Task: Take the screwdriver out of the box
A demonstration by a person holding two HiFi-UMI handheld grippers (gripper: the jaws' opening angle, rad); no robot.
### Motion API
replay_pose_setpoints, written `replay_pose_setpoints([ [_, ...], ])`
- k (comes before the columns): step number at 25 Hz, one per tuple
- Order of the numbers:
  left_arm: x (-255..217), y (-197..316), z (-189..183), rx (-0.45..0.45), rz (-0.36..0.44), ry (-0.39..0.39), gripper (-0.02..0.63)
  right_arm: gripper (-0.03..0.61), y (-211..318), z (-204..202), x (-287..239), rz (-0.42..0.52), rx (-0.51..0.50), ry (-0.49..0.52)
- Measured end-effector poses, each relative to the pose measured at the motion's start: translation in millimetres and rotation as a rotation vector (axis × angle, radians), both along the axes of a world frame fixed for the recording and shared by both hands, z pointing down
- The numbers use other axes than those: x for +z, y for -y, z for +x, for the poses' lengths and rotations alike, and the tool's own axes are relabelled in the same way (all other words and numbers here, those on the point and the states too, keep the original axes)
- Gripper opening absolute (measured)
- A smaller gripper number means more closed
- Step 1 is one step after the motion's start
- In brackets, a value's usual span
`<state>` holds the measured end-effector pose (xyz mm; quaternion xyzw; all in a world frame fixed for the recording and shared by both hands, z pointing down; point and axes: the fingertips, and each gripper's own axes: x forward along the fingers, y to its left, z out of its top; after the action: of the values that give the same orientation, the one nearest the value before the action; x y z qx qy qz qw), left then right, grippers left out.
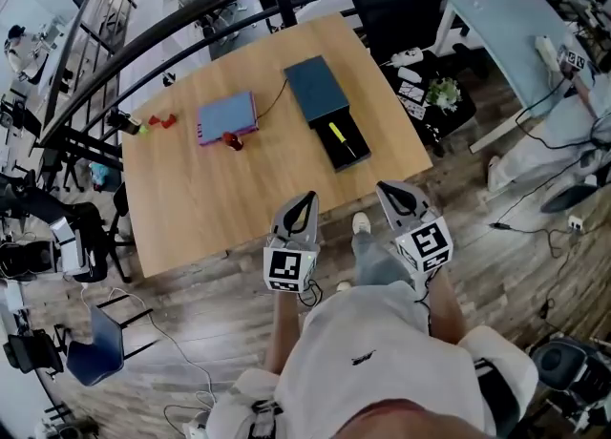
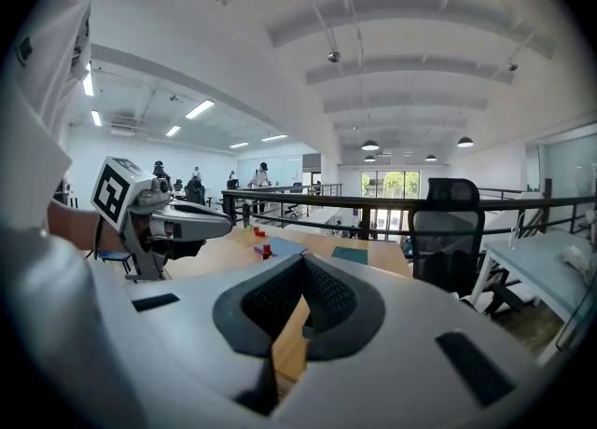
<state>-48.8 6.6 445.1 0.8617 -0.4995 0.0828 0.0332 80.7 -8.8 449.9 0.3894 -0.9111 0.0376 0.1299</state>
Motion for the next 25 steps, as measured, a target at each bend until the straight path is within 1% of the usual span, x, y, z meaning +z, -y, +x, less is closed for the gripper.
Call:
replay_pose_setpoints([
  [10,20,104,16,-0.041,-0.068,0.000,0.012,-0.005,107,11,31,-0.094,-0.046,-0.019],
  [18,47,160,22,-0.066,-0.131,0.019,0.012,-0.005,168,11,64,-0.203,-0.089,0.000],
  [25,81,196,15,-0.085,-0.212,0.025,0.012,-0.005,206,6,100,-0.289,-0.112,-0.049],
])
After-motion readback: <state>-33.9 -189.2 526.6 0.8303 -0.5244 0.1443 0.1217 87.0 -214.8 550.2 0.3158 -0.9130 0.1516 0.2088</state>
